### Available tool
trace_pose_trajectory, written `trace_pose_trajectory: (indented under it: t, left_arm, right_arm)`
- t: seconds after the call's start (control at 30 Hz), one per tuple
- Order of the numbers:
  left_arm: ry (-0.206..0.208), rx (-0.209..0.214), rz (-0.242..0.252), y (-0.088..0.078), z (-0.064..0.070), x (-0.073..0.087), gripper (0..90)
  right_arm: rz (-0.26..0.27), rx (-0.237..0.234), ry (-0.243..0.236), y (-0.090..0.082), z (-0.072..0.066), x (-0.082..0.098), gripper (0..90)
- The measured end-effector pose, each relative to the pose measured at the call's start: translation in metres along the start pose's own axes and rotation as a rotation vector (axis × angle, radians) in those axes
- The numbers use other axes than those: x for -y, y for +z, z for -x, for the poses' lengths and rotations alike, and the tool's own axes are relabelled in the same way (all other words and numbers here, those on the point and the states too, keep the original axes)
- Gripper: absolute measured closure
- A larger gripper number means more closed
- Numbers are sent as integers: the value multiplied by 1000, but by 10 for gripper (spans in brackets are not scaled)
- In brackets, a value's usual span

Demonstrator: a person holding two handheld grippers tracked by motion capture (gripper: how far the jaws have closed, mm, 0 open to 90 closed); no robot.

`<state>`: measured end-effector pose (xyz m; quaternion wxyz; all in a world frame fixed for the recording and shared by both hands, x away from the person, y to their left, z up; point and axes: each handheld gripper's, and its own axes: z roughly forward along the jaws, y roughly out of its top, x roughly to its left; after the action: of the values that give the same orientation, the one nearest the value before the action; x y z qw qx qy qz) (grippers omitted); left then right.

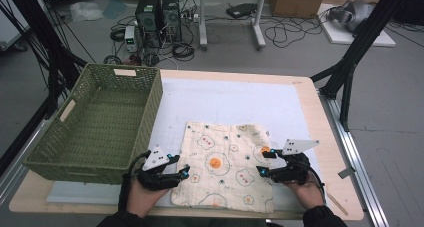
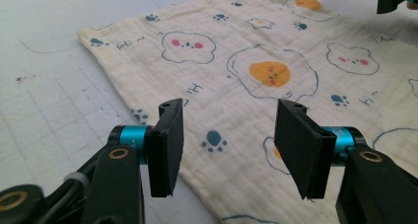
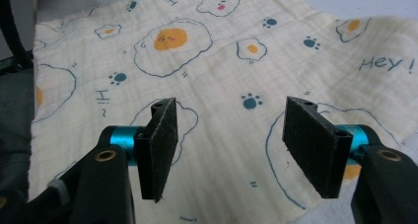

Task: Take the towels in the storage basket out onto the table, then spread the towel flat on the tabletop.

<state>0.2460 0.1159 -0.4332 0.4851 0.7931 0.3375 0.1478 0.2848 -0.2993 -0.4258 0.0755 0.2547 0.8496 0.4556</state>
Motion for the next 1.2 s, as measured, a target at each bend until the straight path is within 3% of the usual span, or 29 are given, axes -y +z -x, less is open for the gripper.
trace_pose_trajectory:
  t: [0.6, 0.9, 1.0, 1.2]
  left_arm:
    - [-6, 1, 2, 0, 0, 1, 449]
    - [0, 0, -2, 0, 1, 1, 451]
    - [-2, -2, -12, 2, 1, 2, 451]
    - [3, -6, -18, 3, 0, 2, 454]
  right_arm:
    - [-40, 9, -30, 4, -3, 0, 362]
    - [-93, 10, -46, 8, -6, 2, 376]
    - [-116, 62, -50, 10, -1, 2, 403]
    - [-105, 151, 24, 10, 27, -3, 515]
